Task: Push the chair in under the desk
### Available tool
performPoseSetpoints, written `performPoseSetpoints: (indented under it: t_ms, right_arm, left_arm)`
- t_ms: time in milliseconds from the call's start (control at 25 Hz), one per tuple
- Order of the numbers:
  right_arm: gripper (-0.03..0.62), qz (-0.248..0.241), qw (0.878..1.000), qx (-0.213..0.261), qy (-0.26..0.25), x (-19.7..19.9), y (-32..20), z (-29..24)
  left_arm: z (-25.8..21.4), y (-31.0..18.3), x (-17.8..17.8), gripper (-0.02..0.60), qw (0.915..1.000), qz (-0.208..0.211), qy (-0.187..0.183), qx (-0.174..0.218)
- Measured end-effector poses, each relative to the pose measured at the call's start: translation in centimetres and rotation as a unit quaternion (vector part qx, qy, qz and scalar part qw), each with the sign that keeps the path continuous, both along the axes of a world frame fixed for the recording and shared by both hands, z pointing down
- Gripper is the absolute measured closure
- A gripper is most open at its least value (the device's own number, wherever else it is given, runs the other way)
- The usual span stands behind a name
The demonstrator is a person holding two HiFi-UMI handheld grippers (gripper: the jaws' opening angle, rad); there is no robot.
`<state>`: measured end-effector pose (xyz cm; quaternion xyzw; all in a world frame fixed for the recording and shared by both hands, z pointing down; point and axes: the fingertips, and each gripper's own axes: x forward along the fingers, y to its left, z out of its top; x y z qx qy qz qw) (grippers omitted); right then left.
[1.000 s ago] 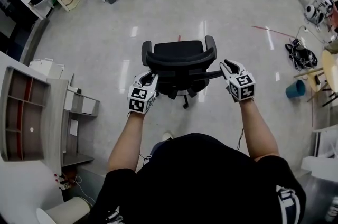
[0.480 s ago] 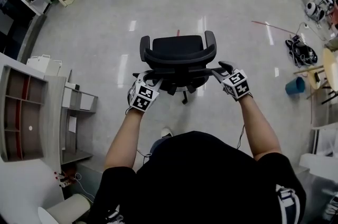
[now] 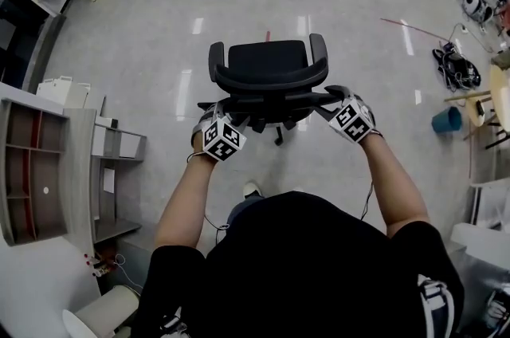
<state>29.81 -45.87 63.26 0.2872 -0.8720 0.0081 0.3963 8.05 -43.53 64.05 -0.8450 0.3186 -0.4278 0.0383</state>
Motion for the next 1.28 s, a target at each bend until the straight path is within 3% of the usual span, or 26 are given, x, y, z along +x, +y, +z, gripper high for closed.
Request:
performPoseSetpoints:
  t_ms: [200, 440, 720, 1080, 1280]
  right_arm:
    - [0.346, -0.036, 0.998, 0.016, 0.048, -0.6, -0.2, 1.1]
    - [0.345, -0.094, 0.987, 0.027, 0.124, -1.2, 0.2, 3.6]
    - [0.345, -0.16, 0.953, 0.068, 0.247, -0.8, -1.0, 7.1]
    - [0.345, -0.199, 0.933, 0.041, 0.297, -0.9, -1.4, 10.5]
    - [0.347, -0.2, 0.924, 0.036, 0.324, -0.7, -1.7, 11.8]
  left_arm:
    - [1.4, -0.5, -0.3, 0.345, 0.9994, 0.012, -0.033, -0.002]
    - [3.8, -1.0, -0.7, 0.304, 0.9934, 0.038, -0.108, -0.004]
    - [6.7, -1.7, -0.9, 0.302, 0.9783, 0.087, -0.188, -0.007]
    - [9.7, -2.6, -1.0, 0.299, 0.9566, 0.126, -0.262, -0.01]
    - [10.5, -3.3, -1.1, 0.306, 0.9483, 0.128, -0.291, -0.006]
